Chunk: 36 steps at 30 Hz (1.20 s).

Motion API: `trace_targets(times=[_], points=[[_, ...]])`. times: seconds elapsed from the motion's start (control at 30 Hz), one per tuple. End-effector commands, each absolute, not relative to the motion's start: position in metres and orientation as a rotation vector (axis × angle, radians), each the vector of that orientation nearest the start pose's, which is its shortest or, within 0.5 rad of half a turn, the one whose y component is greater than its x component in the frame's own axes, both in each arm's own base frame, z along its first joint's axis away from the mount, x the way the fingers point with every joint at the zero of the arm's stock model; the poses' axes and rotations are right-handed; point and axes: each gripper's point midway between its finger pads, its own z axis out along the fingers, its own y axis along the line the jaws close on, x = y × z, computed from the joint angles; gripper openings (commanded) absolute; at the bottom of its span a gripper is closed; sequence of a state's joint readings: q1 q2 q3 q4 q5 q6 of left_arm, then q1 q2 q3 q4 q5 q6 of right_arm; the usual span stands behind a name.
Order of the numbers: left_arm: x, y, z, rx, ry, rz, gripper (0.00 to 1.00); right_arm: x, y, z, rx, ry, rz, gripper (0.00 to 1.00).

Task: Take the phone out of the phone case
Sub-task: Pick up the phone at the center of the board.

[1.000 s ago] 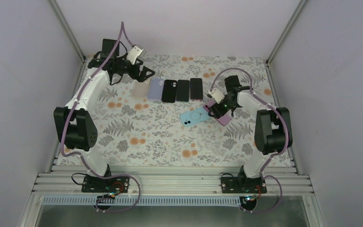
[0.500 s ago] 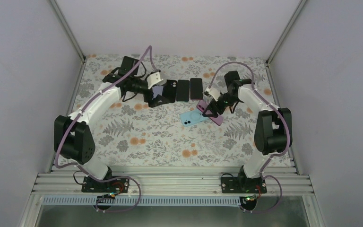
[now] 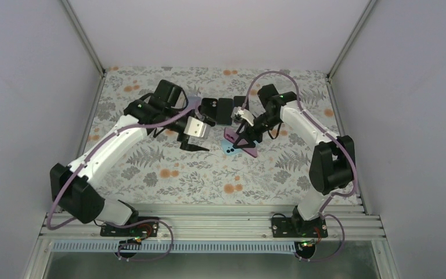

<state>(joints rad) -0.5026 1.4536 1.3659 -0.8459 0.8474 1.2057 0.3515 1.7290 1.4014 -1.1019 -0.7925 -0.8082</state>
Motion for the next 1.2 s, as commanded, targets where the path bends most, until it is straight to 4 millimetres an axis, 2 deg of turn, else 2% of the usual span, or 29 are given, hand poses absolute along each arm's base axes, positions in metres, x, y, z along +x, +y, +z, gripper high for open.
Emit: trace_targets(times=[0.0,0.23,0.53,0.63,0.83,0.9,0.97,1.1,1.17], points=[[0.237,-0.290,0.272,1.924,0.967,-0.525,1.00,0.254,0.256,0.206,-1.565,1.981,1.153,0.36],[0.223,-0.300,0.255,2.017,0.854,-0.405,0.85,0.230,0.271,0.234,-1.623,1.874,1.197,0.36],[0.224,-0.307,0.256,2.026,0.795,-0.343,0.64,0.205,0.282,0.249,-1.682,1.794,1.244,0.35],[0.220,-0.308,0.258,2.023,0.796,-0.370,0.50,0.199,0.284,0.251,-1.696,1.774,1.258,0.35],[0.199,-0.306,0.257,2.066,0.884,-0.572,0.18,0.186,0.281,0.236,-1.717,1.779,1.362,0.34],[0.196,-0.305,0.255,2.080,0.911,-0.608,0.08,0.184,0.281,0.237,-1.722,1.771,1.375,0.39],[0.195,-0.304,0.256,2.079,0.957,-0.637,0.03,0.185,0.279,0.241,-1.725,1.760,1.347,0.50],[0.194,-0.303,0.259,2.070,1.076,-0.764,0.02,0.196,0.270,0.248,-1.704,1.752,1.238,0.68],[0.194,-0.304,0.264,2.050,1.150,-0.847,0.02,0.202,0.265,0.246,-1.692,1.763,1.170,0.72]])
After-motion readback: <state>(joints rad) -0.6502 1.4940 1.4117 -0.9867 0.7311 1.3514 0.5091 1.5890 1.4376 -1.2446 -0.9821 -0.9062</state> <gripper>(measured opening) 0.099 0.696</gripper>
